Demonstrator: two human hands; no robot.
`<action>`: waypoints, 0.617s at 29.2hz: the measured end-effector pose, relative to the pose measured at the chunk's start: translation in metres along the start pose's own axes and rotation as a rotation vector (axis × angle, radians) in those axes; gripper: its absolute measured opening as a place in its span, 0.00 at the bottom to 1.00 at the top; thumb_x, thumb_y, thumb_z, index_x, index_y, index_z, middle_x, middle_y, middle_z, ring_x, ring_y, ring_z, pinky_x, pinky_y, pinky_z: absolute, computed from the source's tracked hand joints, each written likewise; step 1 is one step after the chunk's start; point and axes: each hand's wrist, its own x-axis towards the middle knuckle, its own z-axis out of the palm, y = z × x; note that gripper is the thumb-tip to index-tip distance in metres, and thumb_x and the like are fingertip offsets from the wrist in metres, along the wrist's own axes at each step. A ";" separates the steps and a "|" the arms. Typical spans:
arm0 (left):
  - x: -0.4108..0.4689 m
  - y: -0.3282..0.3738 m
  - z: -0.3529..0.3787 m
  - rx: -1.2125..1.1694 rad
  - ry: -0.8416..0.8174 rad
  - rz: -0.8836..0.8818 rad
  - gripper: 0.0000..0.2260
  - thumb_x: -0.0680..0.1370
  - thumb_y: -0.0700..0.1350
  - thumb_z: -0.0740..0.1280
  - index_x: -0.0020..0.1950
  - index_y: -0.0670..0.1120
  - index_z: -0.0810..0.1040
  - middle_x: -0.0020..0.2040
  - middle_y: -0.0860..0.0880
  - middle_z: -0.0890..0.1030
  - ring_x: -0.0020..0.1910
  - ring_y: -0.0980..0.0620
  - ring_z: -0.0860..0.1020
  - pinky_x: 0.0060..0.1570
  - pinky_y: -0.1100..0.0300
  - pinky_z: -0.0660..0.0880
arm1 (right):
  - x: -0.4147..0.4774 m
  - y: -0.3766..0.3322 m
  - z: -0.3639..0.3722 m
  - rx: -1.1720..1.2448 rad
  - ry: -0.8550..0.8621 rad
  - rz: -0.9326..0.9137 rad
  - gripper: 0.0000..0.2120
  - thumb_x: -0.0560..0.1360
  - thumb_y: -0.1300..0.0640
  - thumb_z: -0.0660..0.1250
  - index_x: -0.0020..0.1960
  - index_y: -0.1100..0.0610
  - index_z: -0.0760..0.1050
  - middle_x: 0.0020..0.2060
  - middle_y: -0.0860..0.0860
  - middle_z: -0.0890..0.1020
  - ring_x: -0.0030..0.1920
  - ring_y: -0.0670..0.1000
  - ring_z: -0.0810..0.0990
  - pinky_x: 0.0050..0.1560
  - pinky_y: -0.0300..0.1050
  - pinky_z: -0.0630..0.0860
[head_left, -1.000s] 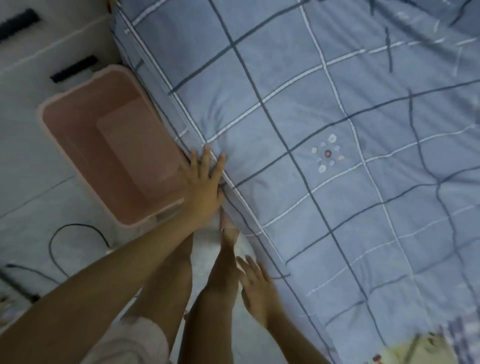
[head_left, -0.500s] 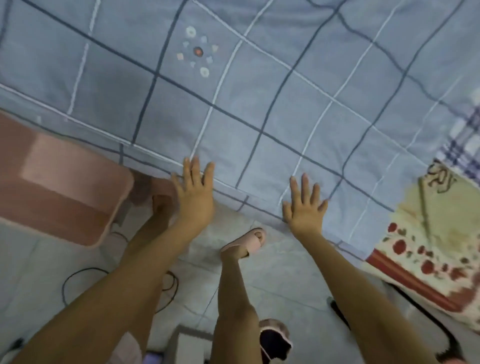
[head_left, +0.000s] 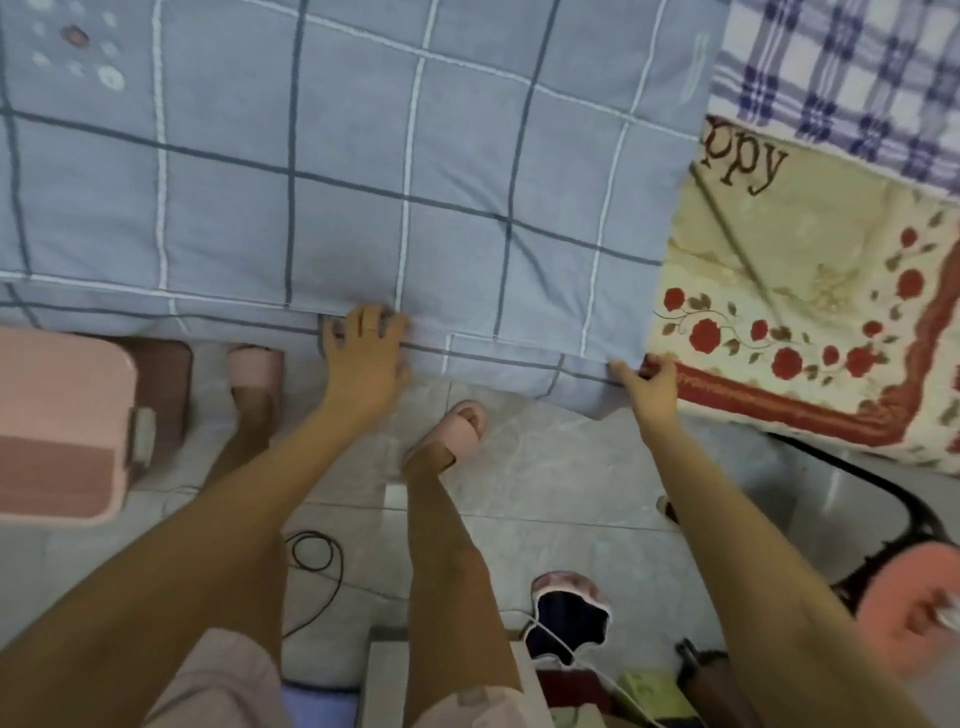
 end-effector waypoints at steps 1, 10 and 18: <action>0.003 0.009 0.003 0.004 0.015 -0.019 0.22 0.70 0.45 0.70 0.63 0.46 0.72 0.63 0.41 0.69 0.65 0.42 0.62 0.63 0.41 0.58 | 0.002 0.003 -0.005 0.049 -0.063 0.025 0.25 0.71 0.57 0.74 0.62 0.65 0.70 0.55 0.56 0.76 0.53 0.53 0.76 0.50 0.44 0.73; 0.021 0.024 -0.003 -0.001 -0.008 -0.149 0.18 0.70 0.47 0.70 0.58 0.47 0.74 0.61 0.42 0.69 0.63 0.40 0.64 0.59 0.43 0.60 | -0.015 0.076 0.003 0.253 -0.418 0.227 0.17 0.77 0.61 0.66 0.65 0.63 0.72 0.60 0.57 0.78 0.53 0.56 0.79 0.49 0.45 0.77; -0.009 0.031 0.004 0.035 -0.066 -0.047 0.33 0.67 0.55 0.69 0.68 0.42 0.65 0.66 0.38 0.65 0.67 0.40 0.61 0.66 0.40 0.54 | -0.048 0.088 -0.013 0.491 -0.250 0.148 0.10 0.81 0.56 0.60 0.58 0.61 0.69 0.29 0.47 0.77 0.26 0.45 0.74 0.33 0.40 0.79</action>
